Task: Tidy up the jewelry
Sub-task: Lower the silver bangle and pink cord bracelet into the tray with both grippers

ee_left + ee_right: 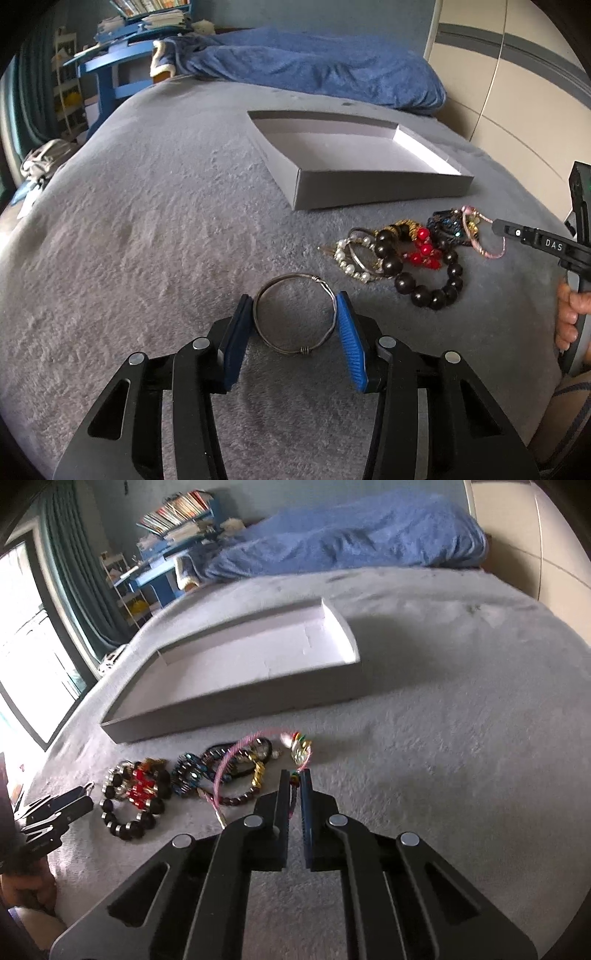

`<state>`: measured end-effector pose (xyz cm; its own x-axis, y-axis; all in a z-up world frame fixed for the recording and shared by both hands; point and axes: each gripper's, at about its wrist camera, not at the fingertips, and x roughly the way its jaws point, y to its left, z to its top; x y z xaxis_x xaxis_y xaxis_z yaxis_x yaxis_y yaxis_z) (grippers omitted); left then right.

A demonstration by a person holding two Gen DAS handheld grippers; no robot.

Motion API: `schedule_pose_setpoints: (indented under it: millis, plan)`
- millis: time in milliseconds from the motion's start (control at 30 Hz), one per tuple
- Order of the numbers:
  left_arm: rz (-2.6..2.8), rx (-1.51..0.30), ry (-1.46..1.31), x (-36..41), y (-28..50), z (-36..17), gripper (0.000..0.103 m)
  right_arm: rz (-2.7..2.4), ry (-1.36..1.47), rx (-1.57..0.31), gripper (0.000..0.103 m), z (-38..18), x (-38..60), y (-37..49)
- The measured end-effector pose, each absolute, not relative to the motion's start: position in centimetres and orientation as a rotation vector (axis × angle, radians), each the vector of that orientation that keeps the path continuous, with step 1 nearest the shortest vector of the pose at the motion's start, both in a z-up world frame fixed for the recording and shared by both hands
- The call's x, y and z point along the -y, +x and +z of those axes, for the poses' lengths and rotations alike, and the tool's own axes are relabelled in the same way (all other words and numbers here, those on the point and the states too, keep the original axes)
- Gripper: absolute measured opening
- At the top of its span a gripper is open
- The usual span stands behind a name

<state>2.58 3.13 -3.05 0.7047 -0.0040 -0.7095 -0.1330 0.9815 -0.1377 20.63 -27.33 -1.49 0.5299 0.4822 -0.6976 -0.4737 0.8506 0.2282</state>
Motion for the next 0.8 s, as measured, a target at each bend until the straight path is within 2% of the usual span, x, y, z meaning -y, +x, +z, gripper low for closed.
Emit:
schedule_pose_setpoints:
  millis: [333, 800]
  plan:
    - [0.047, -0.701, -0.190, -3.5, 3.1, 0.6, 0.047, 0.609, -0.007, -0.690, 0.005, 3.6, 27.3, 20.8]
    - [-0.011, -0.606, -0.144, -1.9, 9.6, 6.5, 0.047, 0.716, 0.028, -0.604, 0.005, 8.5, 25.9, 25.2]
